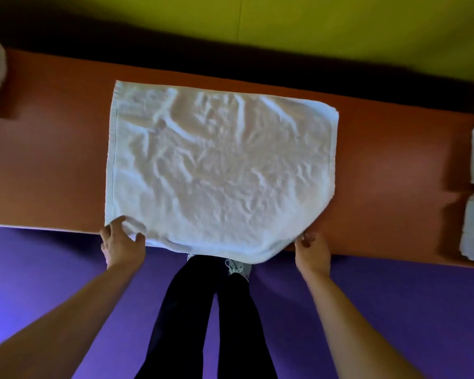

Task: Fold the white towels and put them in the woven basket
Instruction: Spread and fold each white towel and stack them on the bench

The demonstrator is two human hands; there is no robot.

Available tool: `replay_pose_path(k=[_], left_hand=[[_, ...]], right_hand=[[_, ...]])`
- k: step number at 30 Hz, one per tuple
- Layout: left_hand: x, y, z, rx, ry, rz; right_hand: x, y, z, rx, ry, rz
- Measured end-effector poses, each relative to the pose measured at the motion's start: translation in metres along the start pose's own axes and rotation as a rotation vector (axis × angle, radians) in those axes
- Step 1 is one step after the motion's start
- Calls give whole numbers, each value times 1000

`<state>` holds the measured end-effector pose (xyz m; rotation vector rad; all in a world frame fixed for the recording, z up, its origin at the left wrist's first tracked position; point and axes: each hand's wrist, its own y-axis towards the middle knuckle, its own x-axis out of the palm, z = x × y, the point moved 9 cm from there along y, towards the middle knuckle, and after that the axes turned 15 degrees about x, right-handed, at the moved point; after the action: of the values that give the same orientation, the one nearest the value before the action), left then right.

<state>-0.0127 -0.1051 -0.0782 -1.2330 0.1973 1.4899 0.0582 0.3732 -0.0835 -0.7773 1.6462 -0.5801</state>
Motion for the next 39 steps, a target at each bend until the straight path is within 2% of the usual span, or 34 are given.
replay_pose_path(k=[3, 6, 10, 16, 20, 24, 27, 30, 32, 34, 37, 39], left_hand=[[-7, 4, -5, -68, -66, 134], [-14, 4, -11, -221, -102, 249], [-16, 3, -22, -331, -202, 345], [-21, -5, -34, -345, -268, 273], [-29, -3, -33, -284, -120, 154], [-53, -7, -31, -240, -96, 191], [-73, -3, -29, -293, -288, 230], [-85, 13, -3, -272, -693, 296], [-89, 32, 26, -246, -892, 252], [-91, 53, 54, -243, -1041, 171], [-95, 86, 70, -296, -1217, 169], [-95, 102, 84, -307, -1271, 162]], right_hand=[[-5, 13, 3, 22, 49, 69], [-4, 16, -7, -15, 11, 70], [-3, 23, -5, 8, -49, 52], [-54, 10, 55, 192, 163, 205], [-67, 10, 85, 209, 181, 135], [-77, 3, 71, 160, 325, 128], [-82, -1, 40, 130, 514, 104], [-86, -1, -6, 128, 746, 27], [-85, 1, -41, 155, 888, -69], [-83, 3, -79, 133, 952, -166], [-81, 11, -133, 74, 994, -278], [-81, 17, -165, 32, 999, -294]])
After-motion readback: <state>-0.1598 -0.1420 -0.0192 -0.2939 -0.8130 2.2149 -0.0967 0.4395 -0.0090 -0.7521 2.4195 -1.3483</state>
